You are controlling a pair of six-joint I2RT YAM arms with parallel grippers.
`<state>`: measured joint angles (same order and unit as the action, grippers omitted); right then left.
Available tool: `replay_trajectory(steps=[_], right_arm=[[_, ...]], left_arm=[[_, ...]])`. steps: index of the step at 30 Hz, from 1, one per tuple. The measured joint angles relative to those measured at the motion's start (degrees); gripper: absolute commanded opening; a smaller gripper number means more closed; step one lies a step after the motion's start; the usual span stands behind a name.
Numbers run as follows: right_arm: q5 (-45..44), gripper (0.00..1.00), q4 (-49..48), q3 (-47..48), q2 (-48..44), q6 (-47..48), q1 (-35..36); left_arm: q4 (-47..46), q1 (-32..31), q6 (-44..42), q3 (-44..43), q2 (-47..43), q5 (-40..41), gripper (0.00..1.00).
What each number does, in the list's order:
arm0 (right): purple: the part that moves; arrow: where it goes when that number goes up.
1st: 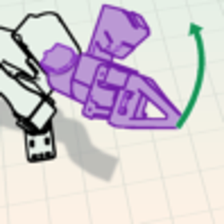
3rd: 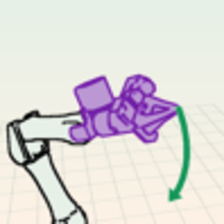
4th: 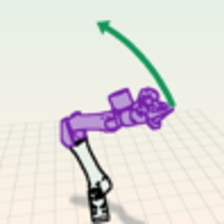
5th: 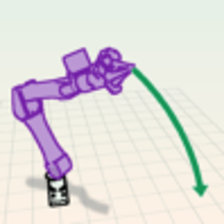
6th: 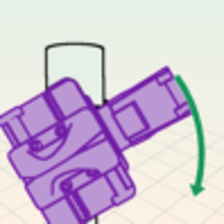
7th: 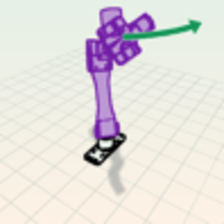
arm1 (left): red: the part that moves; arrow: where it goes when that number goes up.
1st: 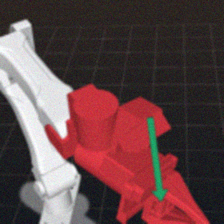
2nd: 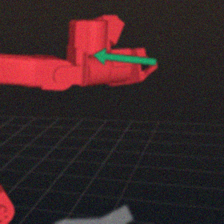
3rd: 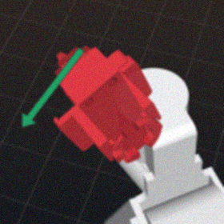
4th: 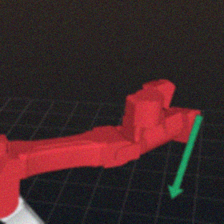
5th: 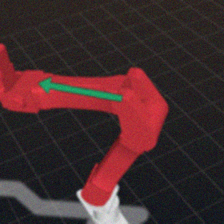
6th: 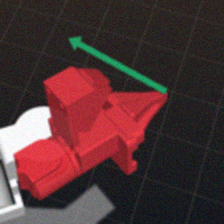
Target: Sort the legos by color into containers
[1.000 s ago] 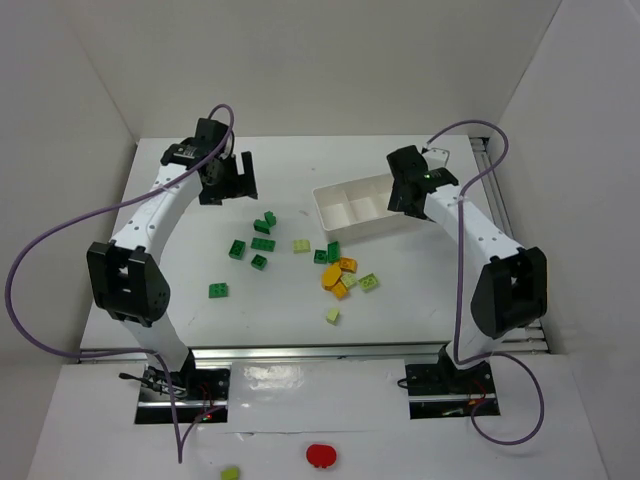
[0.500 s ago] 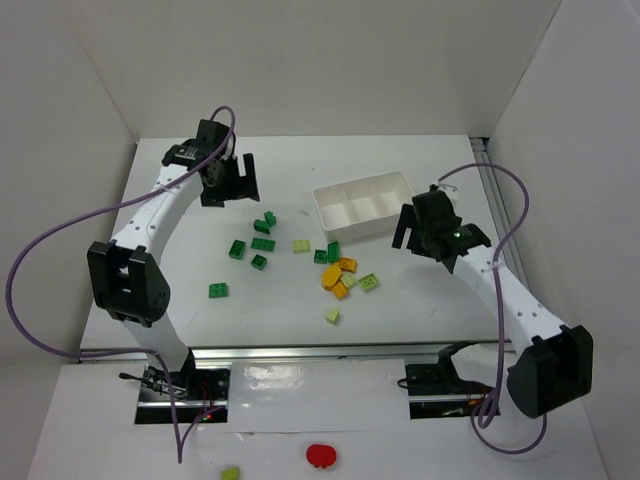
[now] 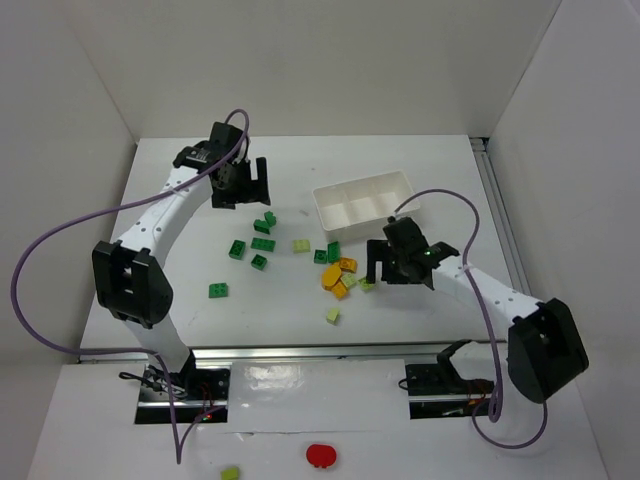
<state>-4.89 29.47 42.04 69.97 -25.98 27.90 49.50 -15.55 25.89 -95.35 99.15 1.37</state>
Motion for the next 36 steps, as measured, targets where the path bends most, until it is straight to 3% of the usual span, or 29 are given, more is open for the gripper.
replay_trajectory(steps=[5, 14, 19, 22, 27, 36], right_arm=[[1.3, 0.97, -1.9, 0.3, 5.7, 3.3, 5.2], [0.1, 0.97, -2.9, 4.3, 13.9, 9.1, 5.7], [-0.7, 0.85, -3.8, 4.9, 16.5, 9.8, 5.7], [-0.7, 0.84, -4.5, 4.9, 17.4, 9.8, 5.7], [-1.5, 0.52, -6.0, 4.9, 18.3, 9.0, 5.7], [-7.2, 0.53, -3.7, 12.1, 14.7, 7.6, 5.7]], left_arm=[[0.0, 0.0, 0.0, 0.0, 0.2, 0.1, 0.99], [0.2, -0.6, -0.1, 0.0, 2.0, 1.6, 0.99], [0.3, -0.7, -0.2, 0.0, 2.3, 1.8, 0.99], [0.4, -0.7, -0.2, 0.0, 2.3, 2.2, 0.99], [0.4, -0.7, -0.2, 0.0, 2.3, 2.4, 1.0], [0.4, -0.7, -0.5, 0.0, 2.3, 2.4, 1.0]])
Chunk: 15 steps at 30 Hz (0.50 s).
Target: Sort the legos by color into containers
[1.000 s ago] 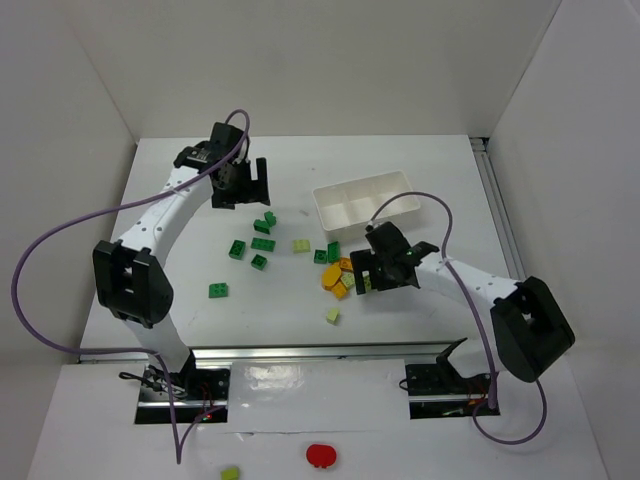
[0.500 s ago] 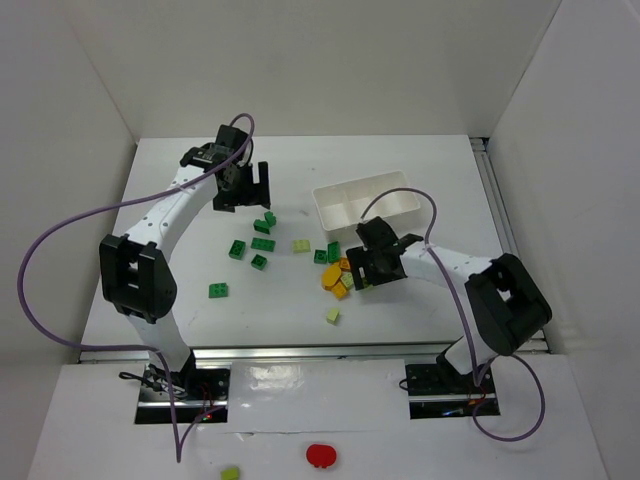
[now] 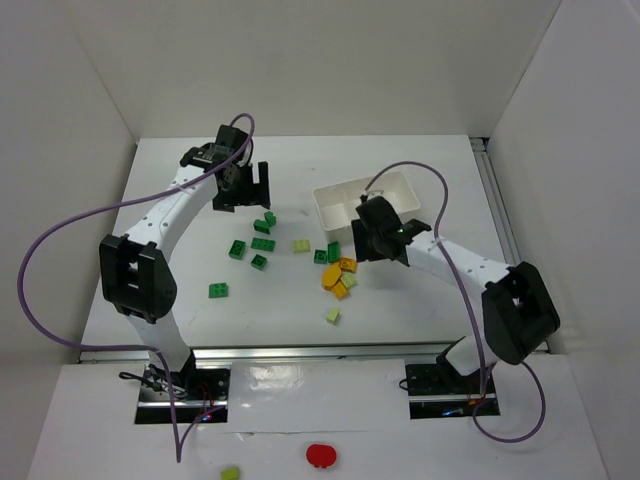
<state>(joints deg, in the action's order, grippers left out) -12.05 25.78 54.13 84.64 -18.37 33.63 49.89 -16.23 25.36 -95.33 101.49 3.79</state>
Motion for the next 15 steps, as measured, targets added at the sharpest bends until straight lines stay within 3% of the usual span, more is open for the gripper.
replay_trajectory(steps=[7, 15], right_arm=[[-5.9, 0.53, 0.3, 13.4, 0.0, -1.2, -6.0], [-8.3, 0.54, -2.8, 25.3, 14.0, -2.2, -15.0]], left_arm=[[0.8, -0.4, -2.6, 0.0, 0.0, -1.9, 1.0], [1.4, -4.4, -3.3, 2.1, -1.2, -5.4, 0.99]])
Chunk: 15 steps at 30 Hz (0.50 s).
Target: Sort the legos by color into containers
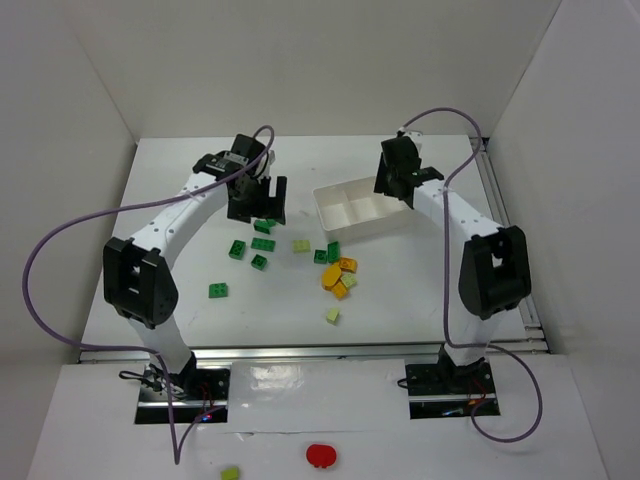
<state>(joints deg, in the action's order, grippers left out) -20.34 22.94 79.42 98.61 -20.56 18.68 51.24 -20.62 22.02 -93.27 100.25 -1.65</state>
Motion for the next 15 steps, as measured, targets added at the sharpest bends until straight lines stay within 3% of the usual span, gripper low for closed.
replay_trajectory(steps=[1, 3, 6, 7, 10, 13, 15], right_arm=[[0.0, 0.54, -0.1, 1.5, 2.3, 0.0, -0.5], [-0.1, 0.64, -0.2, 3.3, 5.4, 0.0, -0.9], [-1.0, 0.89, -0.1, 6.0, 8.5, -0.3, -1.1], [-1.4, 0.92, 0.1, 6.6, 8.9, -0.3, -1.2], [-2.0, 0.92, 0.4, 8.1, 8.9, -0.2, -1.2], [-1.6, 0.84, 0.4, 7.3, 7.1, -0.1, -1.1], [-0.6, 0.83, 0.4, 4.3, 3.7, -0.1, -0.8]], left_arm=[[0.0, -0.7, -0.3, 0.6, -0.1, -0.4, 0.99], [0.0, -2.0, -0.8, 1.7, -0.2, -1.4, 0.99], [-0.1, -3.7, -1.2, 3.1, -0.2, -2.9, 0.99], [-0.3, -4.2, -1.4, 3.5, -0.2, -3.2, 0.99], [-0.9, -5.4, -2.3, 4.3, -0.2, -4.2, 0.99], [-1.9, -5.7, -2.5, 4.9, -0.1, -4.9, 0.98], [-2.3, -5.7, -2.4, 5.0, -0.1, -5.1, 0.98]])
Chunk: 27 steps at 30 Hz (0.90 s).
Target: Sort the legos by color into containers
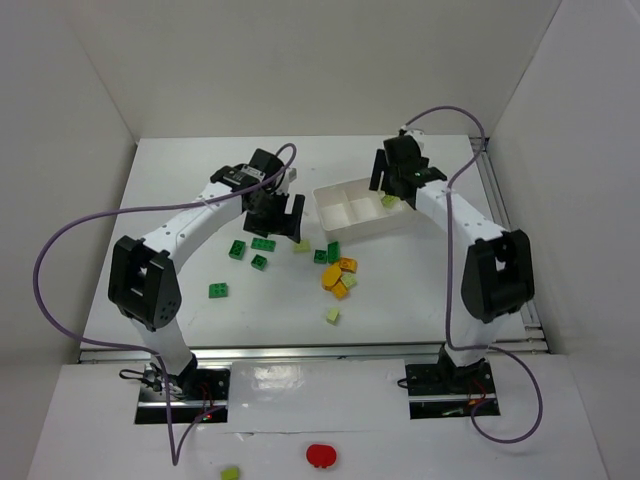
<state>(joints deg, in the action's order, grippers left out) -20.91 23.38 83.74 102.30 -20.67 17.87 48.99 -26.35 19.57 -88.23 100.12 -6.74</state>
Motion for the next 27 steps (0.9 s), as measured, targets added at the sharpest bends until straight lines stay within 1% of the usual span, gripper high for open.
replay_trajectory(steps=[3, 5, 6, 7, 9, 10, 11, 14, 18, 21, 22, 27], right_arm=[[2.9, 0.82, -0.2, -9.0, -9.5, 0.0, 1.8], [5.0, 0.85, -0.3, -15.1, -15.8, -0.3, 4.5], [6.4, 0.88, 0.0, -18.0, -18.8, -0.6, 6.6], [7.5, 0.88, 0.1, -20.6, -21.2, -1.0, 9.2], [9.8, 0.93, 0.2, -25.4, -23.9, -2.1, 14.8], [10.4, 0.93, 0.3, -26.1, -24.1, -2.3, 15.7], [11.0, 0.94, 0.3, -27.5, -24.2, -2.7, 18.7], [12.8, 0.94, 1.0, -30.9, -24.0, -4.0, 26.6], [14.3, 0.94, 1.5, -31.9, -22.1, -5.5, 36.3], [14.7, 0.87, 1.5, -32.1, -19.6, -6.1, 39.6], [15.0, 0.82, 1.4, -32.3, -18.6, -6.3, 40.3], [15.9, 0.73, 1.6, -33.6, -14.3, -7.3, 41.2]], left_arm=[[-0.6, 0.0, 0.1, 0.1, 0.0, 0.1, 0.98], [-0.9, 0.0, 0.2, 0.0, 0.0, 0.5, 0.98], [-1.1, 0.0, 0.3, 0.0, 0.0, 1.0, 0.98], [-1.2, 0.2, 0.5, 0.0, 0.0, 1.4, 0.98], [-1.2, 0.2, 1.6, -0.1, 0.0, 2.4, 0.98], [-1.2, 0.3, 1.9, -0.1, 0.0, 3.0, 0.98], [-1.2, 0.3, 2.3, -0.1, 0.0, 3.5, 0.98], [-1.2, 0.3, 3.6, -0.1, -0.2, 5.4, 0.98], [-1.2, 0.3, 4.8, -0.1, -0.4, 8.2, 0.98], [-1.2, 0.3, 4.8, -0.1, -0.7, 10.1, 0.98], [-1.1, 0.3, 4.8, -0.1, -0.7, 10.6, 0.98], [-1.0, 0.3, 4.8, -0.1, -0.7, 12.6, 0.98]])
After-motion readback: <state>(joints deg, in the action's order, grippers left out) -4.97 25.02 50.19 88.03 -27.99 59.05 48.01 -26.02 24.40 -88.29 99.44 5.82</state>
